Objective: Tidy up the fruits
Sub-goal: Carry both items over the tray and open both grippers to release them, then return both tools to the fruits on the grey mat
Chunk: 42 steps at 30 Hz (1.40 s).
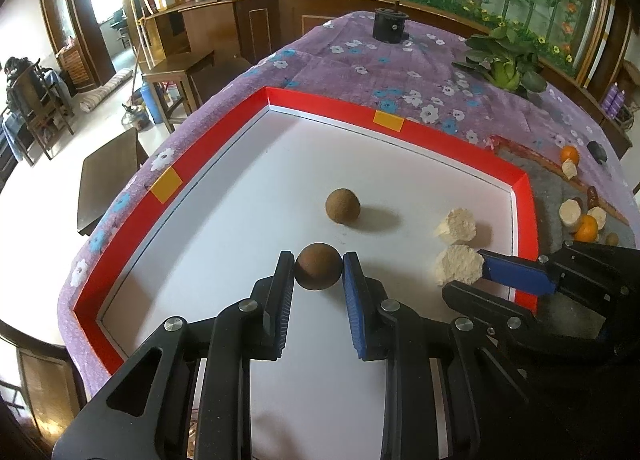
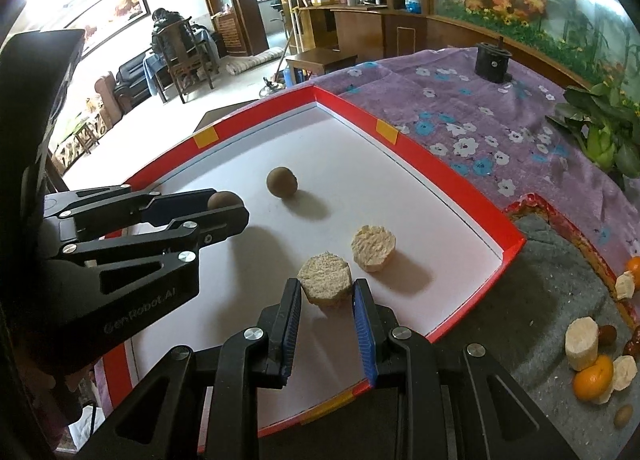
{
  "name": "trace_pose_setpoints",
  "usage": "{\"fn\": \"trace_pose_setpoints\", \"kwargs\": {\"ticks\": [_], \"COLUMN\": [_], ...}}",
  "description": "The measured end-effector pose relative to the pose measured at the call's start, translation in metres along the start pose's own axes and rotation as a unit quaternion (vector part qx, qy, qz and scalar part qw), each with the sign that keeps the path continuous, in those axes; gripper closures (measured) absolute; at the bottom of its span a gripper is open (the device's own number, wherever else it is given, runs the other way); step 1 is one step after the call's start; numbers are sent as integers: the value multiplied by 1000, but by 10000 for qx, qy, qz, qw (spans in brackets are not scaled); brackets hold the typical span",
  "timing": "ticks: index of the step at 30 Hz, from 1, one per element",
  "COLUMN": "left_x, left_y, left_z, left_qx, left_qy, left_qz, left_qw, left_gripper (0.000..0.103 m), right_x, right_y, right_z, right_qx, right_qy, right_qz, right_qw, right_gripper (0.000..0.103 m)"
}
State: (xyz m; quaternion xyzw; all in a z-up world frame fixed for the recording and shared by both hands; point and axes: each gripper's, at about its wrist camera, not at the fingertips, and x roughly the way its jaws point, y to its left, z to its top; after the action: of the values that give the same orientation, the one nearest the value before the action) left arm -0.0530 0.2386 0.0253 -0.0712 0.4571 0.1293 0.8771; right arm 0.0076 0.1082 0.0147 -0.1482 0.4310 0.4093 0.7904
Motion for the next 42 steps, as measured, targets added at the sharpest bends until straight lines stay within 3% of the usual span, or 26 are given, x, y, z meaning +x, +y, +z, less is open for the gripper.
{"fn": "trace_pose_setpoints", "kwargs": {"ticks": [7, 9, 11, 27, 42], "left_x": [4, 2, -3, -36, -35], "left_y": [5, 6, 5, -45, -128], "left_z": [1, 0, 0, -3, -2], "left_qx": [-225, -247, -255, 221, 793], "left_qy": [87, 45, -55, -343, -162], "left_qz": [1, -4, -11, -188, -724], "left_qw": [9997, 9997, 9997, 9990, 9941], "left_gripper": [77, 59, 53, 53, 53], "right_x": [-11, -16, -22, -75, -119], "right_y": [0, -1, -2, -43, -113], "right_z": [-1, -1, -3, -44, -109], "right_qx": [36, 41, 73, 560, 1294], "right_qy": [-101, -142, -179, -443, -441], "right_qz": [37, 23, 40, -340, -877], "right_qw": [9999, 9999, 9998, 9969, 9867], "right_gripper": [70, 69, 69, 67, 65]}}
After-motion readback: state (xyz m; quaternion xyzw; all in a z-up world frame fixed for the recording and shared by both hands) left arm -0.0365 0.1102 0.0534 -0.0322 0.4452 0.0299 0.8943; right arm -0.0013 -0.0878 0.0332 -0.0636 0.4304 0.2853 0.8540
